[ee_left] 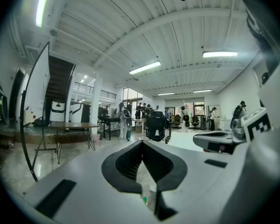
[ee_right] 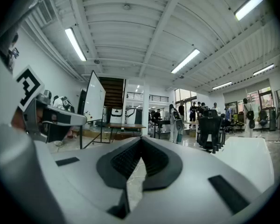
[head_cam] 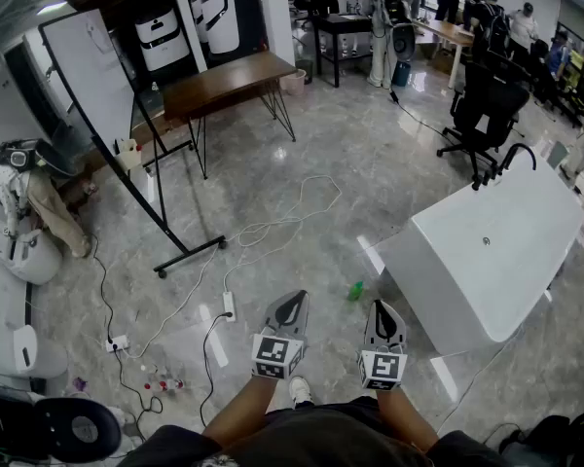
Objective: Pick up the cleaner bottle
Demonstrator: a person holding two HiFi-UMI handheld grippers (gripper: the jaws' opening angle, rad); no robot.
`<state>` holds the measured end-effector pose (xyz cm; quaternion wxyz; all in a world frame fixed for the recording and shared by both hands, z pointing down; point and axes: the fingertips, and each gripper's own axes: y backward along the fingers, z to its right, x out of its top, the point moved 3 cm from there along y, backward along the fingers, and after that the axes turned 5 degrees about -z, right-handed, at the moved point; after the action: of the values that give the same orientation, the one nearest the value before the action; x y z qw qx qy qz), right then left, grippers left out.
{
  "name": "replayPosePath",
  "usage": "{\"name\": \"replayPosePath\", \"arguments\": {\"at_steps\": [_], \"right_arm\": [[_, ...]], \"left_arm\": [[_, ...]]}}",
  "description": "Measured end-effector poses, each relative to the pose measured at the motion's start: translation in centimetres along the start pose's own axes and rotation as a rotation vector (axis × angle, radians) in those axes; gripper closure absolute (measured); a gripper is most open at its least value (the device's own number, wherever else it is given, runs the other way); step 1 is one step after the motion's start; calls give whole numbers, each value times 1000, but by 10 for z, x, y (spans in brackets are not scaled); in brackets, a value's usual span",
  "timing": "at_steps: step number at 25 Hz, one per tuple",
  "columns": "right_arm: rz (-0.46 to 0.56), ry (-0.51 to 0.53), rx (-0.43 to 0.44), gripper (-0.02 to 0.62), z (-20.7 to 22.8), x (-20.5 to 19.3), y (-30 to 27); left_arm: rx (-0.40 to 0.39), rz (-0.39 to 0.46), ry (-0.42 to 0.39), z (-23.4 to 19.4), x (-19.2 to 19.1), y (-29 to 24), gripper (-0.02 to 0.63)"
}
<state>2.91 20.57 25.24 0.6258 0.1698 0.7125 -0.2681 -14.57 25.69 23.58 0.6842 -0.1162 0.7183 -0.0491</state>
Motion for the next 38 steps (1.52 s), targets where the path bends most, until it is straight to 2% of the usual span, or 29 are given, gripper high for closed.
{"name": "replayPosePath", "arguments": {"at_steps": [4, 8, 13, 22, 26, 33, 38], "right_arm": [[6, 1, -25, 578, 5, -2, -19], [-14, -6, -64, 578, 19, -7, -36], [-38, -27, -115, 578, 59, -13, -70], [-46, -64, -168, 578, 124, -14, -125], [-51, -45, -188, 578, 147, -16, -146], [-64, -64, -278, 578, 167, -55, -192], [-94, -93, -329, 578, 163, -108, -209]], "left_arm": [[-28, -7, 3, -13, -3, -27, 600], [-91, -31, -1, -10, -5, -59, 600], [-101, -20, -31, -7, 4, -117, 600], [-165, -79, -67, 1, 13, -216, 600], [-191, -98, -69, 2, 6, -250, 600], [-264, -117, -76, -15, -32, -313, 600], [-334, -150, -88, -16, -86, -351, 600]]}}
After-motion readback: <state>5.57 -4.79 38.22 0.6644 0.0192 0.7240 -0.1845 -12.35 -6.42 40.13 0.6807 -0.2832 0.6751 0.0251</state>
